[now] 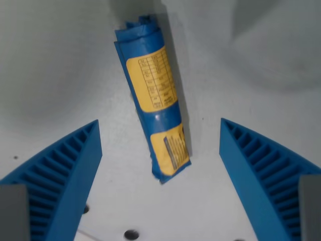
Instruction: Move above the blue bag
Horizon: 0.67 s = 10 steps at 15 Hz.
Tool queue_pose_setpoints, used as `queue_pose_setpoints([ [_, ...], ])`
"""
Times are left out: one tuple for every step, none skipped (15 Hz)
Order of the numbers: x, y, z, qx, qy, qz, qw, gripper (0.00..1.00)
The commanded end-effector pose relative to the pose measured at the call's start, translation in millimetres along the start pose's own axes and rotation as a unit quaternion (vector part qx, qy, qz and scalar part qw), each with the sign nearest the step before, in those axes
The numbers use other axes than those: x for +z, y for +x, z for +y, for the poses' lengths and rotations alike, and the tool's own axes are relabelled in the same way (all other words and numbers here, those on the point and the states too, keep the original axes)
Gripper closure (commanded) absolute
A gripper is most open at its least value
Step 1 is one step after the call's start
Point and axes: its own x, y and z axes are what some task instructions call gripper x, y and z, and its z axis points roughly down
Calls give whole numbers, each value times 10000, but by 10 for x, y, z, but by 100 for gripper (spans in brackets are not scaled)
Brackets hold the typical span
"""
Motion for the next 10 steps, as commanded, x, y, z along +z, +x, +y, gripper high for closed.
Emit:
queue_pose_setpoints([
  [105, -54, 2, -670, -448, 306, 9963, 0],
  [132, -56, -1, -642, -443, 303, 9965, 0],
  [153, -58, -5, -603, -449, 312, 9967, 0],
  [169, -61, -10, -576, -457, 316, 9968, 0],
  [182, -64, -15, -549, -461, 319, 9969, 0],
  [192, -68, -20, -518, -468, 327, 9970, 0],
  [199, -71, -26, -471, -476, 338, 9972, 0],
  [204, -75, -31, -434, -481, 344, 9973, 0],
  [208, -78, -37, -407, -486, 349, 9974, 0],
  [208, -78, -37, -407, -486, 349, 9974, 0],
])
